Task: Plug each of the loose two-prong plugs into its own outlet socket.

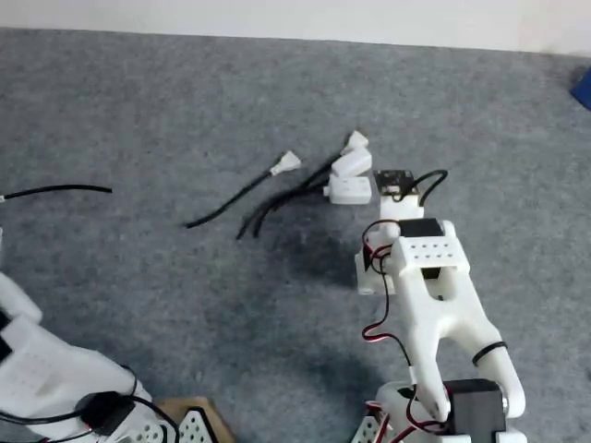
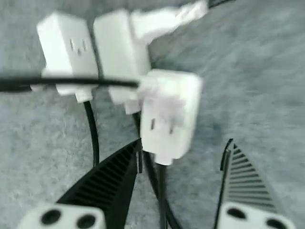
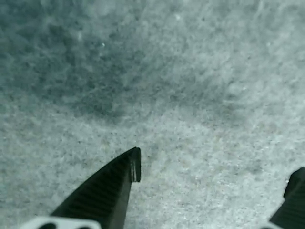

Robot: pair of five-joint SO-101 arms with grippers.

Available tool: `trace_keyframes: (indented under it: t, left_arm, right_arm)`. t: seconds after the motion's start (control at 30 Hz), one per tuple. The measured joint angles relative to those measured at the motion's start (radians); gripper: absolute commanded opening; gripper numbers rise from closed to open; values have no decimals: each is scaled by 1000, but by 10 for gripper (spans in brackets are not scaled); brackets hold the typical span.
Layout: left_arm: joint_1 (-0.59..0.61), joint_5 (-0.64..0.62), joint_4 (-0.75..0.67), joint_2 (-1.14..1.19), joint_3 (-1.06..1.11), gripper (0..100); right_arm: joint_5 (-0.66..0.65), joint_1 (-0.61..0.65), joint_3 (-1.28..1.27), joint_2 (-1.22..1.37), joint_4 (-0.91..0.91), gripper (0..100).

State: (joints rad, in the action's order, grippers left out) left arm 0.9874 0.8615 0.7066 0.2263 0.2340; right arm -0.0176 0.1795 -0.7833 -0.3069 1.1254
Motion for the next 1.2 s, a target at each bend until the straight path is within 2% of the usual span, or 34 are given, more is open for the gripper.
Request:
trace_keyframes:
  t: [0.27, 0.47, 0.53, 0.63, 0.73, 0.8, 0.93, 1.03, 1.2]
  left_arm:
    - [-227, 0, 298, -282, 0, 277]
    - [-483, -5, 376, -445, 44, 277]
    - [-580, -52, 376, -473, 55, 277]
    - [-730, -244, 316, -462, 55, 277]
    - [-864, -463, 206, -382, 54, 277]
    - [-954, -528, 163, -293, 29, 277]
    - [-1132, -554, 143, -63, -130, 277]
    - [-1221, -559, 150, 112, -308, 277]
    - [-1283, -559, 302, 394, -677, 277]
  right_arm:
    - [0, 0, 0, 0, 0, 443]
    - [0, 0, 0, 0, 0, 443]
    - [0, 0, 0, 0, 0, 443]
    - [14, -12, 0, 0, 0, 443]
    - [37, -109, 18, -2, 2, 443]
    - [44, -212, 64, -37, 31, 443]
    - [46, -431, 196, -176, 133, 443]
    - [46, -537, 232, -315, 203, 443]
    - [18, -577, 57, -508, 160, 443]
